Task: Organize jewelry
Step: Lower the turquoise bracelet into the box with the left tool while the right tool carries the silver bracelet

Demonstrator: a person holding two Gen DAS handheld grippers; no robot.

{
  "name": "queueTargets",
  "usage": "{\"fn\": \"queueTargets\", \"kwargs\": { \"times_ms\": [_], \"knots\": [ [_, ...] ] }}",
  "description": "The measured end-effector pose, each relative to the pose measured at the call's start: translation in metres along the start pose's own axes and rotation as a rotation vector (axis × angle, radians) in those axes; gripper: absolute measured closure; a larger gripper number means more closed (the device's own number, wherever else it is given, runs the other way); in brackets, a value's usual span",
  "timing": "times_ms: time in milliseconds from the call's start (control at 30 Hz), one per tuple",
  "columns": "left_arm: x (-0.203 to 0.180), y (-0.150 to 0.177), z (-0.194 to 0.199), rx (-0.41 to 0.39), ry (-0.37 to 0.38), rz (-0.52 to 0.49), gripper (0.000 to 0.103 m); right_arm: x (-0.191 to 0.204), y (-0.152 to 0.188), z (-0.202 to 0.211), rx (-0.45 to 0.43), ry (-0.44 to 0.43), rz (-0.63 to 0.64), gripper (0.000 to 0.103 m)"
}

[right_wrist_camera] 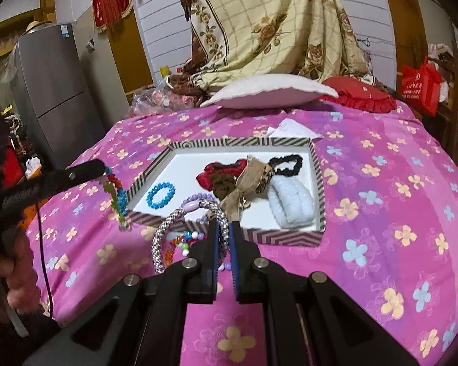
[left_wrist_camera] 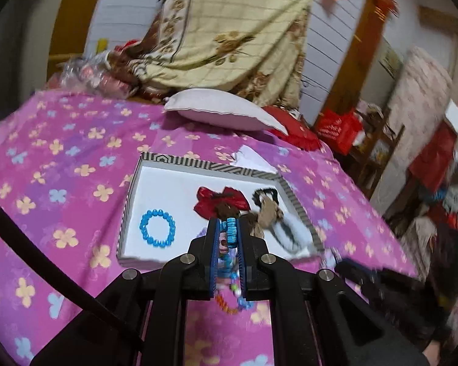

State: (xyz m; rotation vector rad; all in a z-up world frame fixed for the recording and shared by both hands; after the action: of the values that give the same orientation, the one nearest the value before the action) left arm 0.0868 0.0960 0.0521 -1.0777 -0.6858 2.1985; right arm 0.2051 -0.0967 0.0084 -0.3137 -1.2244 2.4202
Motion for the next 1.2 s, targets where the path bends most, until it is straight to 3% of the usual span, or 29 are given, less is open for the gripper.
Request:
{"fn": "queueTargets", "kwargs": {
  "times_ms": [333,633,900,967,1200],
  "knots": [
    [0.023,-0.051,-0.073,0.015,-0.011,0.081,0.103,-0.01,-0.023,-0.052,0.043,0.008,-0.002,0.096],
    [0.061,-0.06,-0.117,0.054,0.0,0.152,0.103,0.001,-0.086,-0.143,0.106,-0.006,0.01,0.096],
    [0.085,-0.068,-0.135,0.05,-0.025,0.232,0.103,-0.004,-0.106,-0.242,0.278,-0.046,-0.006,0.096],
    [0.089,-0.067,-0.138,0.057,-0.06,0.224,0.103,-0.005,-0.106,-0.26,0.322,-0.038,0.005,0.096],
    [0.105,-0.064,-0.144,0.079,-0.091,0.273,0.103,-0.001,-0.096,-0.294,0.415,-0.024,0.021,0.096]
  ]
}}
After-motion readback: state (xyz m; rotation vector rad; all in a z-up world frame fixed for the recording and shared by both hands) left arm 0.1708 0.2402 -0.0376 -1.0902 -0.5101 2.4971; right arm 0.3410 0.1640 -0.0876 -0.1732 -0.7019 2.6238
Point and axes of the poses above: each gripper's, at about its wrist camera, not at the fingertips, and z roughly against the way its jaws point, x to its left, y to its underside, the point moved 5 cm from there along -z, roughly the way its jaws point, and after that the axes turned 14 degrees about z, right-handed, at the moved point
